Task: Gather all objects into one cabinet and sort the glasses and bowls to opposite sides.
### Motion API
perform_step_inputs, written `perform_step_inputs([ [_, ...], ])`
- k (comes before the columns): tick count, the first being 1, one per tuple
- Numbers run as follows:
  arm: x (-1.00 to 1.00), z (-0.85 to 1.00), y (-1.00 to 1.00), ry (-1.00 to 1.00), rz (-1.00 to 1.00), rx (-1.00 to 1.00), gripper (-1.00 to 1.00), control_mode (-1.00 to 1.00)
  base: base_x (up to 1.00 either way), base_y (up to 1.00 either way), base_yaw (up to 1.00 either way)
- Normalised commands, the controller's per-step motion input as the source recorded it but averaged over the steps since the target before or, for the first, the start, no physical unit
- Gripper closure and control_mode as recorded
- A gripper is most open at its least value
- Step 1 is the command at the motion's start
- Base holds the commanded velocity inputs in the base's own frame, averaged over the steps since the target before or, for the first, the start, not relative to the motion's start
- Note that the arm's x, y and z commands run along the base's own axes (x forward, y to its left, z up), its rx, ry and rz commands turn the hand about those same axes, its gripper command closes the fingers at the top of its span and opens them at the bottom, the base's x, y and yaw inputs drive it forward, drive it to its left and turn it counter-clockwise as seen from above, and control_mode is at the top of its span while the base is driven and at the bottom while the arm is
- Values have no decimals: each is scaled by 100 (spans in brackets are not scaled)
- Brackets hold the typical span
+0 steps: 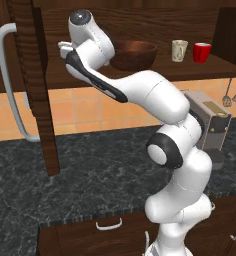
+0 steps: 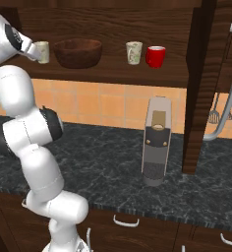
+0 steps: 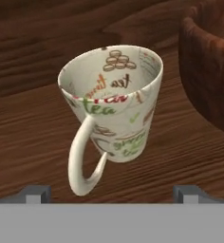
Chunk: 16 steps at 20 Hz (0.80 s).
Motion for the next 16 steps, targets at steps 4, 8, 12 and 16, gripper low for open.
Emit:
perform_step_inputs([
  [4,56,0,1,10,-7,0,-100,-100,0,0,0],
  [8,46,0,1,7,-6,0,-100,-100,0,0,0],
  [12,32,0,1,8,-6,0,-100,-100,0,0,0],
  [16,0,0,0,10,-5,0,-100,-100,0,0,0],
])
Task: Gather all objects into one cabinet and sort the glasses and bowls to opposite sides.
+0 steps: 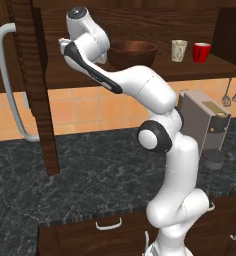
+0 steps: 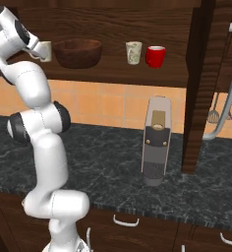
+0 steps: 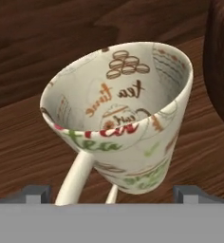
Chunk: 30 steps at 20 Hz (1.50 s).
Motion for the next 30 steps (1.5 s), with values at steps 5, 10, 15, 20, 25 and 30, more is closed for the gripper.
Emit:
perform_step_inputs([
  [5,0,0,-5,10,-5,0,100,-100,0,0,0],
  [10,0,0,-3,7,-4,0,100,-100,0,0,0],
  [15,0,0,-9,7,-3,0,100,-100,0,0,0],
  [20,-3,3,-21,3,-3,4,100,-100,0,0,0],
  [25,-74,0,-58,-2,1,1,100,-100,0,0,0],
  [30,-66,-9,-60,-6,13,1,100,-100,0,0,0],
])
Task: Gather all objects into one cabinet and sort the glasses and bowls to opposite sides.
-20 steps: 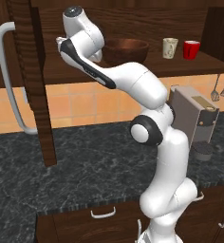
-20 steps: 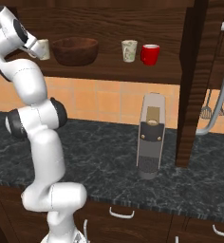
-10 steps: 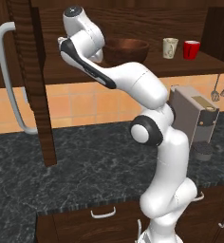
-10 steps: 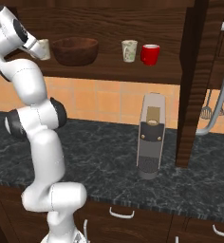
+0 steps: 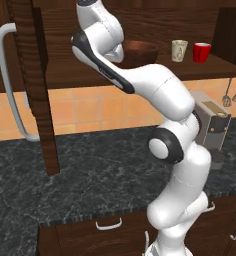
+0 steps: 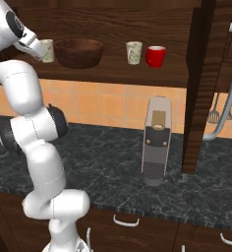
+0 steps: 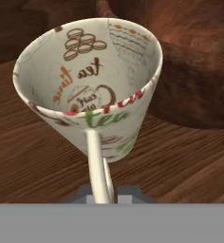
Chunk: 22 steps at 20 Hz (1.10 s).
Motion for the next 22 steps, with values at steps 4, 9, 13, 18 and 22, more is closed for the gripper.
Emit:
perform_step_inputs([
  [4,-38,-46,-37,-16,33,0,100,-100,0,0,0],
  [9,-60,-39,-30,-20,46,0,100,-100,0,0,0],
  [13,-80,-22,-46,-21,47,0,100,-100,0,0,0],
  [18,-99,2,-47,-8,42,6,100,-100,0,0,0],
  [22,-100,2,-38,-1,30,2,100,-100,0,0,0],
])
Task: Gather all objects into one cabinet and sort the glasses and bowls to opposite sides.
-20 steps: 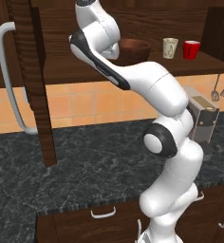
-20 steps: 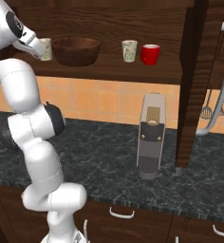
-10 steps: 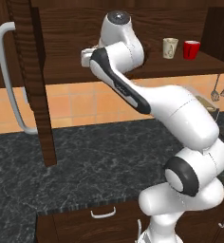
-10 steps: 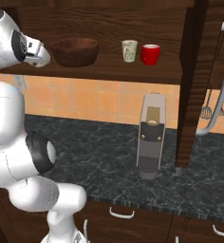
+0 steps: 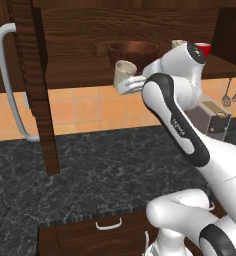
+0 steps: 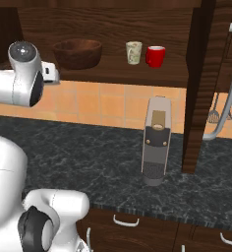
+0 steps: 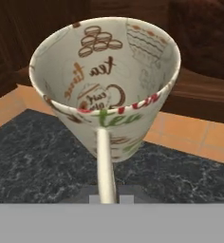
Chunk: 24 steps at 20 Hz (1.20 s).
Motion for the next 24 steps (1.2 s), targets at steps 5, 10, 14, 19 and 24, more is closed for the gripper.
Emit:
perform_step_inputs([
  [5,-100,0,-39,4,6,-5,100,-100,0,0,0],
  [10,-99,6,-39,14,-9,-4,100,-100,0,0,0],
  [14,-58,20,-46,18,-17,-4,100,-100,0,0,0],
  [19,-20,27,-49,21,-31,-8,100,-100,0,0,0],
  [24,0,1,-50,4,-27,-18,100,-100,0,0,0],
])
